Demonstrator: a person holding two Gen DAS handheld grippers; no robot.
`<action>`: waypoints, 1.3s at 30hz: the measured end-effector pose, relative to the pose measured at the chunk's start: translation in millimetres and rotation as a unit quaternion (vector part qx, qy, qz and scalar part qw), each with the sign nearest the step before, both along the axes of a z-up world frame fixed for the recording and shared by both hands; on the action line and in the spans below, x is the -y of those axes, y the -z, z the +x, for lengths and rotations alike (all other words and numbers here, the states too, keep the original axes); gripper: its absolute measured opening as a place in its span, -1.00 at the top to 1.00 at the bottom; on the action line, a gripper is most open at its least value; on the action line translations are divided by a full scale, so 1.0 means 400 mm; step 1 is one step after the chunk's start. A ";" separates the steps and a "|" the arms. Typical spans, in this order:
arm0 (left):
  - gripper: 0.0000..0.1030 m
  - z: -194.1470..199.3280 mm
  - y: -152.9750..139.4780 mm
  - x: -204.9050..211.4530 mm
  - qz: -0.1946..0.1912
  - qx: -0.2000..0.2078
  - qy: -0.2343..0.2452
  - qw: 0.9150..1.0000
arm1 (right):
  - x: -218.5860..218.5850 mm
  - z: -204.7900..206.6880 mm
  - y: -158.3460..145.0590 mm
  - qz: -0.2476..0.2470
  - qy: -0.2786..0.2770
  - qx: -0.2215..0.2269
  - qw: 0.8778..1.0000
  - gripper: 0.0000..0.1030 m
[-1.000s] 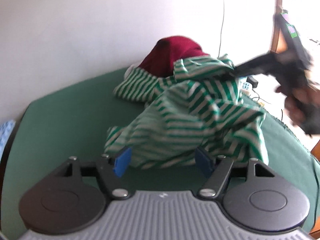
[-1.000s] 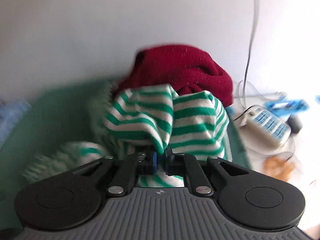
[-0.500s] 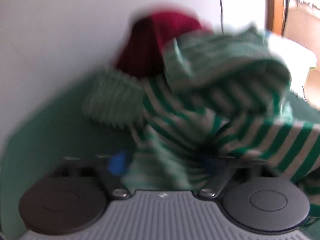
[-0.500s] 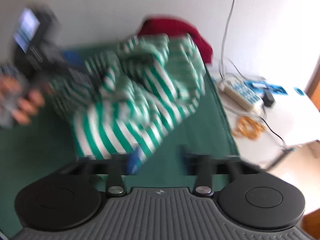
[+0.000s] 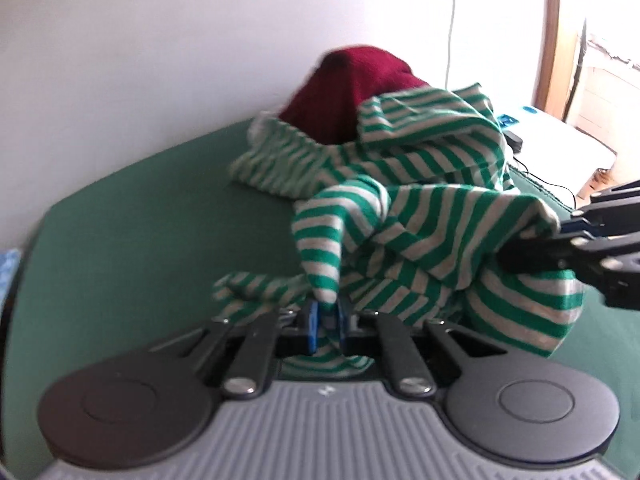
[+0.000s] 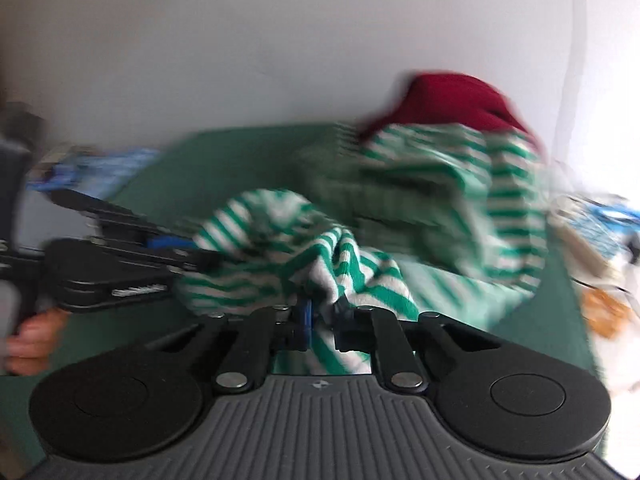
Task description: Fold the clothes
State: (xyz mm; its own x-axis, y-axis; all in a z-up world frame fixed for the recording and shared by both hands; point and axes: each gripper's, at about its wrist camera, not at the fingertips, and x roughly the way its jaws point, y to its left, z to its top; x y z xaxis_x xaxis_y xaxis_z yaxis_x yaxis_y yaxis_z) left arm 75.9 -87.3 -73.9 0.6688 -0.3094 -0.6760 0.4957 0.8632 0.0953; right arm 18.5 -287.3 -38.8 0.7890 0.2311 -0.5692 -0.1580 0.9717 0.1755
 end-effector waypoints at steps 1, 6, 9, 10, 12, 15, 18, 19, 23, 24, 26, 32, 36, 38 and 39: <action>0.82 -0.015 -0.011 -0.034 -0.002 -0.002 -0.008 1.000 | -0.027 -0.018 -0.016 0.004 -0.027 0.008 1.000 0.80; 0.82 -0.073 -0.057 -0.225 -0.016 -0.009 -0.037 0.999 | -0.182 -0.096 -0.078 0.022 -0.140 0.017 0.990 0.80; 0.82 -0.094 -0.083 -0.345 -0.015 -0.010 -0.055 0.998 | -0.257 -0.106 -0.082 0.069 -0.168 -0.007 0.983 0.80; 0.82 -0.098 -0.089 -0.380 -0.018 -0.011 -0.061 0.998 | -0.279 -0.106 -0.083 0.087 -0.175 -0.016 0.981 0.87; 0.80 -0.100 -0.096 -0.444 -0.014 -0.015 -0.066 0.998 | -0.326 -0.108 -0.083 0.121 -0.188 -0.032 0.974 0.97; 0.79 -0.101 -0.099 -0.495 -0.027 -0.018 -0.062 0.998 | -0.425 -0.118 -0.088 0.079 -0.183 -0.027 0.980 0.83; 0.27 -0.106 -0.095 -0.489 -0.031 -0.004 -0.029 0.999 | -0.423 -0.092 -0.079 0.051 -0.116 -0.017 0.992 0.65; 0.04 -0.107 -0.092 -0.480 -0.031 0.005 -0.017 0.999 | -0.393 -0.085 -0.074 0.031 -0.057 -0.020 0.998 0.33; -0.37 -0.053 -0.079 -0.385 -0.032 0.045 0.024 0.998 | -0.237 -0.076 -0.051 -0.004 0.184 -0.047 0.982 -0.21; -0.44 -0.032 -0.075 -0.354 -0.030 0.056 0.030 0.998 | -0.192 -0.078 -0.041 0.013 0.222 -0.056 0.973 -0.22; -0.52 0.017 -0.058 -0.284 -0.017 0.071 0.048 0.996 | -0.114 -0.076 -0.017 0.045 0.279 -0.072 0.956 -0.34; -0.52 0.148 0.046 -0.085 0.053 0.039 0.089 0.994 | -0.049 0.010 0.087 0.004 0.301 -0.097 0.949 -0.31; 0.88 0.212 0.109 -0.018 0.074 -0.009 0.065 0.995 | -0.017 0.032 0.113 0.032 0.298 -0.108 0.948 0.53; 0.89 0.218 0.123 -0.015 0.076 -0.017 0.047 0.996 | 0.003 0.022 0.101 0.046 0.293 -0.102 0.950 0.59; 0.89 0.212 0.124 -0.018 0.079 -0.009 0.037 0.996 | 0.009 -0.001 0.087 0.054 0.292 -0.095 0.950 0.61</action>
State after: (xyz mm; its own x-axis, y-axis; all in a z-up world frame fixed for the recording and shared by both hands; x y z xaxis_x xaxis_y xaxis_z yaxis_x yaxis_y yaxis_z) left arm 160.5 -79.9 -123.5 0.6357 -0.2473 -0.7313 0.5609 0.7988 0.2174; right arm 18.2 -291.1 -73.6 0.6863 -0.1487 -0.7120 0.4462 0.8591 0.2507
